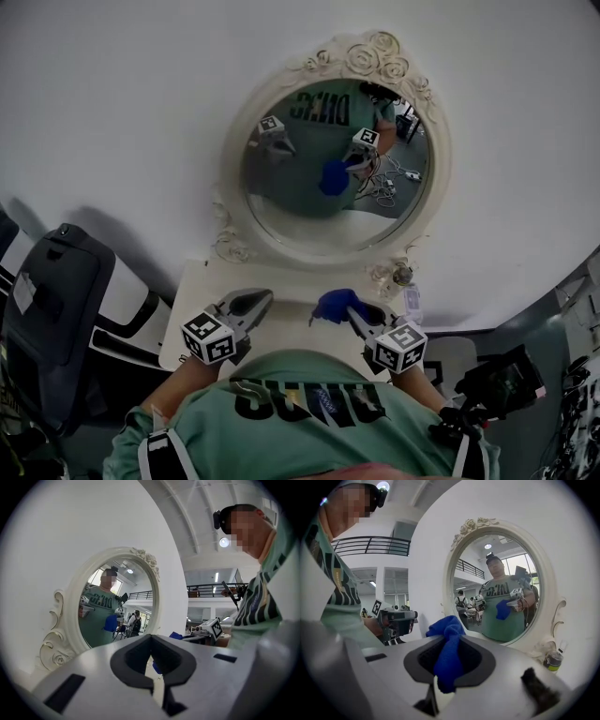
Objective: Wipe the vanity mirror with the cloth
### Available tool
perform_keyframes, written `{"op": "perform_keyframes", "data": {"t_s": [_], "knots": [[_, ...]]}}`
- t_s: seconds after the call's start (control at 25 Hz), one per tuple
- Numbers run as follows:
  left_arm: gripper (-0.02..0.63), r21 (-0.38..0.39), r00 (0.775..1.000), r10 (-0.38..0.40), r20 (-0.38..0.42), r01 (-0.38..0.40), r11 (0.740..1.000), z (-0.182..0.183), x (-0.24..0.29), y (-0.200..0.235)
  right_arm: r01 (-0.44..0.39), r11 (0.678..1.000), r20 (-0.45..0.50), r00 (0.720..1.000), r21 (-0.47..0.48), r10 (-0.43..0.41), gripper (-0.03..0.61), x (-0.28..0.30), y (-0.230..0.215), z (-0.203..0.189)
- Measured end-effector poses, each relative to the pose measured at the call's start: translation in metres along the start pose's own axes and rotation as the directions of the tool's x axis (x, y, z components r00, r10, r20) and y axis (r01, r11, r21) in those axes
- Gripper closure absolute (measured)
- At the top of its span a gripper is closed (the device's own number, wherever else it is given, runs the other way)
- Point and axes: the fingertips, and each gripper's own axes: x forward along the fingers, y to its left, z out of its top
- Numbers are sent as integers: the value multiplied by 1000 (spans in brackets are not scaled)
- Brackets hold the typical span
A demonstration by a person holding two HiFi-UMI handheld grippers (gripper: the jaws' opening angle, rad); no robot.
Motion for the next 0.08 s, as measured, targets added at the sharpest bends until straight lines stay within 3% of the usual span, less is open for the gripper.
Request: {"op": "perform_keyframes", "data": {"t_s": [0.08], "knots": [[604, -1, 1000, -5, -3, 5, 1000, 0, 4, 3, 2, 1000, 4, 1000, 2, -2, 525, 1, -3, 1]]}}
